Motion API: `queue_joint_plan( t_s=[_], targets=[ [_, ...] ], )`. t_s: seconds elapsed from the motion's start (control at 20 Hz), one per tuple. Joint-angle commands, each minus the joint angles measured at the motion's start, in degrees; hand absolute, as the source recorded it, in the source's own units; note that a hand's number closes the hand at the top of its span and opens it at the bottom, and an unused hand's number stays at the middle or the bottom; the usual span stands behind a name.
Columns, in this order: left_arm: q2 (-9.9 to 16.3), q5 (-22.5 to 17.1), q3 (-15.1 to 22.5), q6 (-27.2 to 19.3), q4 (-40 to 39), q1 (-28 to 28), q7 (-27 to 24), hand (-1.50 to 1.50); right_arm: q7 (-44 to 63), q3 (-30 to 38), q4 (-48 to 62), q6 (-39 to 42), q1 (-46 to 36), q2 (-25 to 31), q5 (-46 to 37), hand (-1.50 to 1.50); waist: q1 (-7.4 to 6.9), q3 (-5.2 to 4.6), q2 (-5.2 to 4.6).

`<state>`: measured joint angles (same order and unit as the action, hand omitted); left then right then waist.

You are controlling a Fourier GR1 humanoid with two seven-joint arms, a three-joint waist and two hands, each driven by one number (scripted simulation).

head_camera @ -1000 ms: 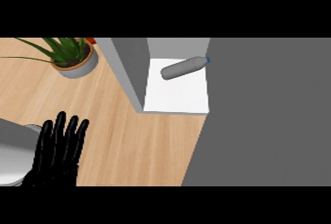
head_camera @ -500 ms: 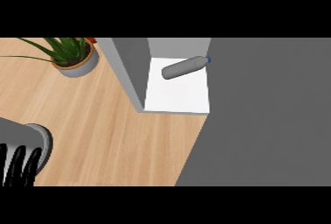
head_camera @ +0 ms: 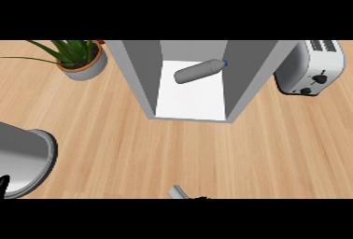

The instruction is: Pick up the bottled water, place it into the cabinet and close the cabinet

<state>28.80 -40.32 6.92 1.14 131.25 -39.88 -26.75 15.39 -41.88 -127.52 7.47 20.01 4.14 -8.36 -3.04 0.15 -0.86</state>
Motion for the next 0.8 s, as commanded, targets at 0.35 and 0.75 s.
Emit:
queue_joint_plan(
  t_s=[0.35, 0.75],
  targets=[
    [2.7, -10.8, -13.9, 15.5, 0.3, -12.7, -3.0, -1.5, 7.0, 1.4, 9.5, -13.4, -27.7, -4.1, 13.2, 1.5, -0.44, -0.22, 0.88],
    [-0.5, -12.4, -17.7, 20.2, -0.8, -13.9, -2.9, -1.5, 8.4, 17.3, 22.0, -14.3, -46.3, -4.1, 29.6, 1.5, 0.79, -0.15, 0.68]
  ],
)
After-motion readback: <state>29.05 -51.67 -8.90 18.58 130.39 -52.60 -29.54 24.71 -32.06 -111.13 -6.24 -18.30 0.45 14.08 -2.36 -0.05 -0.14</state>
